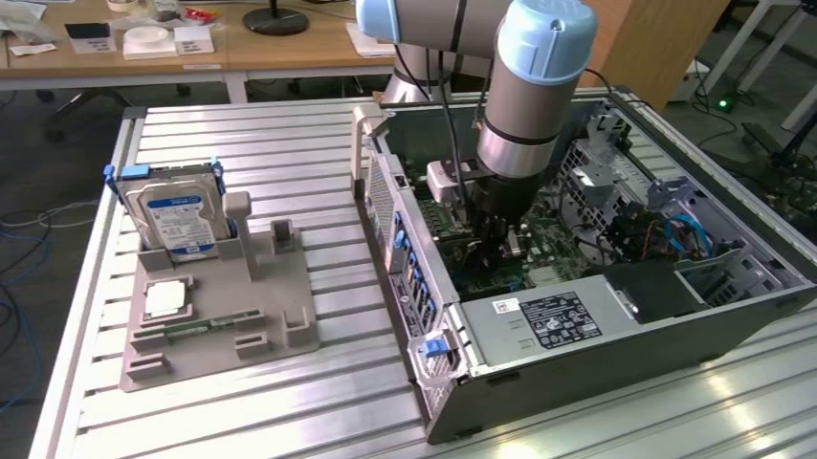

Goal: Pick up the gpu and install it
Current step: 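Insert the gpu into the slot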

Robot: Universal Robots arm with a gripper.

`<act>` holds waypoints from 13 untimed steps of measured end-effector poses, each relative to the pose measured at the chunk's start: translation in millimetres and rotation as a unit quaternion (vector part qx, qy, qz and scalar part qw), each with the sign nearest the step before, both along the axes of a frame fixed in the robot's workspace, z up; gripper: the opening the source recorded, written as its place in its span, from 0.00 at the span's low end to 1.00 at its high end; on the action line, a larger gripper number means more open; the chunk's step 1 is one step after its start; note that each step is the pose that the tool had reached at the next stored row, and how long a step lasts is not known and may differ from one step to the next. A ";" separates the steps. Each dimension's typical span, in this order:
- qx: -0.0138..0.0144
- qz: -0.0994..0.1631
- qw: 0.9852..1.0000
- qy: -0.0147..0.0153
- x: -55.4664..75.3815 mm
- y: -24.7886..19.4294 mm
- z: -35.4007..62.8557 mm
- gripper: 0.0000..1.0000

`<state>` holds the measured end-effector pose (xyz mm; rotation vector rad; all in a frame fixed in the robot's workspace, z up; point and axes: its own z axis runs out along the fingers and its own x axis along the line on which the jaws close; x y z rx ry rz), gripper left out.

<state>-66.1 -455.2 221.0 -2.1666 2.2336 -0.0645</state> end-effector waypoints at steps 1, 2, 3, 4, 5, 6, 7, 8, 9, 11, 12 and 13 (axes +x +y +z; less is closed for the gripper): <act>0.000 0.000 1.000 0.000 0.0 0.0 0.0 0.28; 0.000 0.000 1.000 0.000 0.0 0.1 0.0 0.28; 0.000 0.000 1.000 0.000 0.0 0.1 0.0 0.28; 0.000 0.000 1.000 0.000 0.0 0.1 0.0 0.28; 0.000 0.000 1.000 0.000 0.0 0.1 -0.1 0.28; 0.000 0.000 1.000 0.000 0.0 0.1 -0.3 0.28; 0.000 0.000 1.000 0.000 0.0 0.1 -0.7 0.28; 0.000 0.000 1.000 0.000 -0.1 0.0 -1.1 0.28; 0.000 0.000 1.000 0.000 -0.1 0.1 -1.7 0.28; 0.000 0.000 1.000 0.000 -0.1 0.1 -2.7 0.28; 0.000 0.000 1.000 0.000 -0.1 0.1 -2.9 0.28; 0.000 0.000 1.000 0.000 0.0 0.0 -3.0 0.28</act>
